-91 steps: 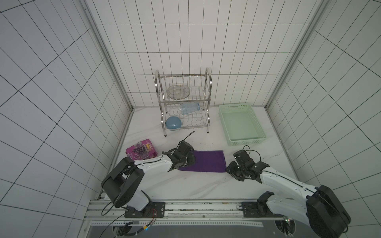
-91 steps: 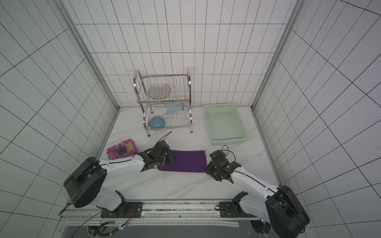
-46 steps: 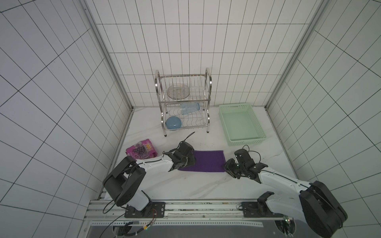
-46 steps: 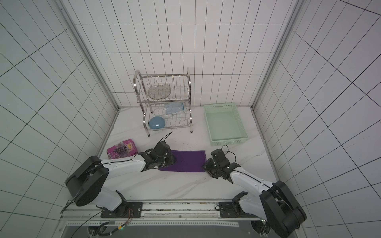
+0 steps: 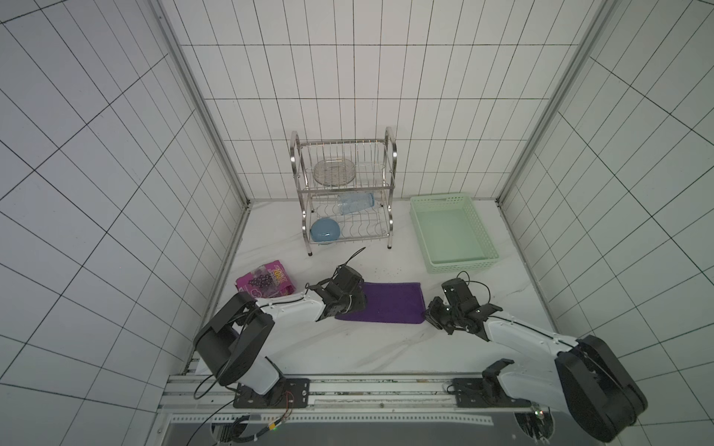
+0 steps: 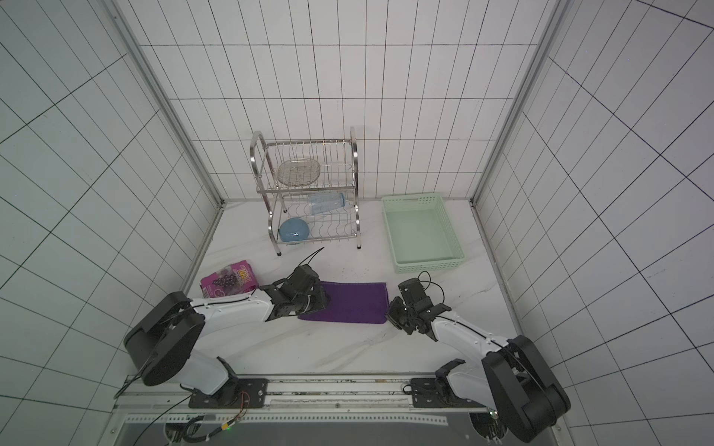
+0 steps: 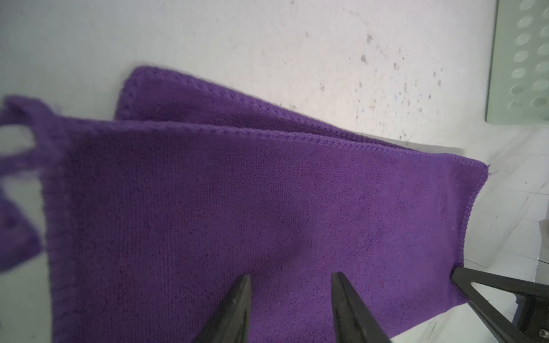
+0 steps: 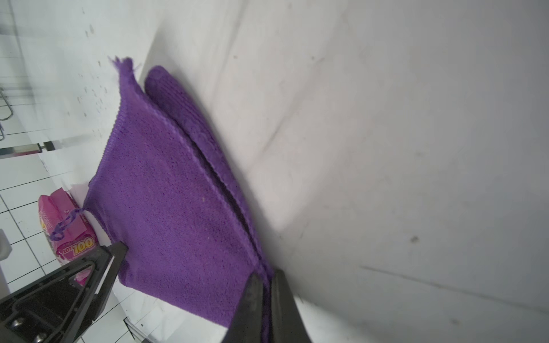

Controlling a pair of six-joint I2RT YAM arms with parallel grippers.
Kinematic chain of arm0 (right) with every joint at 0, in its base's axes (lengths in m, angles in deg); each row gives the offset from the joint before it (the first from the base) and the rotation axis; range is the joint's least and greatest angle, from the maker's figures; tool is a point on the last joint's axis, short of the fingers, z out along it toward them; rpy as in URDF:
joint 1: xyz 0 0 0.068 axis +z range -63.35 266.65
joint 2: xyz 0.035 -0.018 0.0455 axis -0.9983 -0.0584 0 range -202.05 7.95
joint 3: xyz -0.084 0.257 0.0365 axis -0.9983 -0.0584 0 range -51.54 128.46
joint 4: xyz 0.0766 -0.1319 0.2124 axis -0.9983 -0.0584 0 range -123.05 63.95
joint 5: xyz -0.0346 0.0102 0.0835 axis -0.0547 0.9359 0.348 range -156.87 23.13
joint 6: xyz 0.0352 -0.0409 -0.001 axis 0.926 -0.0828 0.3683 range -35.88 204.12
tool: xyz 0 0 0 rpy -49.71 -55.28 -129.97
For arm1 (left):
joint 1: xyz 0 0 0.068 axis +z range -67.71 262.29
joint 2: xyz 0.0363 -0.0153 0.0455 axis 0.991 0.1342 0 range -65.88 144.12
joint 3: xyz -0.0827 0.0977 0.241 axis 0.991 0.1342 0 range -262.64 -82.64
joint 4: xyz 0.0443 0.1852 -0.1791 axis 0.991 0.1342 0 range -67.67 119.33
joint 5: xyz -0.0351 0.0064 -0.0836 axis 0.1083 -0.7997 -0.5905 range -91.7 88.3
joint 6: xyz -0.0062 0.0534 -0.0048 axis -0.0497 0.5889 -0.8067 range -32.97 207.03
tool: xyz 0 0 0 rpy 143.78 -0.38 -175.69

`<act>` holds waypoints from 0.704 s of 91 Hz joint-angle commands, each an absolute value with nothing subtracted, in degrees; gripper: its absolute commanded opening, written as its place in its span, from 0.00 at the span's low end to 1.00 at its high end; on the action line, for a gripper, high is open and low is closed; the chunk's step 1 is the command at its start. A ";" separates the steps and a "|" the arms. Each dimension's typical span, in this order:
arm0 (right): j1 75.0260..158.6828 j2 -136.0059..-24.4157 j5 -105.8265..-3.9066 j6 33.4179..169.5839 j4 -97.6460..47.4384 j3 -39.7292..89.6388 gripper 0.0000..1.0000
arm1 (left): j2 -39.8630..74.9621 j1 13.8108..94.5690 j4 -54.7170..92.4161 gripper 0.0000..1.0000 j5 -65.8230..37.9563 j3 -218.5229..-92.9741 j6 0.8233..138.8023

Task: Fold the square dishcloth
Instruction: Fold the cleaning item at the center of the board.

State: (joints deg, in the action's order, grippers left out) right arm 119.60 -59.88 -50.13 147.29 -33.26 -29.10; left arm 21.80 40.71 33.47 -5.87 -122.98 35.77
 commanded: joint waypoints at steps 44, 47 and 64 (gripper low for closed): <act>122.86 -62.78 -59.89 133.68 -57.94 -11.32 0.00 | 12.06 42.49 38.22 0.40 -4.87 -120.93 32.28; 123.53 -63.33 -60.46 133.62 -58.66 -10.51 0.00 | 11.64 42.77 38.25 0.38 -5.85 -120.29 31.88; 127.40 -66.70 -63.56 131.44 -61.53 -6.85 0.00 | 10.73 43.20 36.84 0.37 -9.28 -117.58 30.70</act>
State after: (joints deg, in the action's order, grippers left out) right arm 125.18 -64.88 -59.51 134.09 -56.45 -9.14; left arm 11.26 43.04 36.55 -7.07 -119.37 31.86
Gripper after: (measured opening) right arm 0.053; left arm 0.369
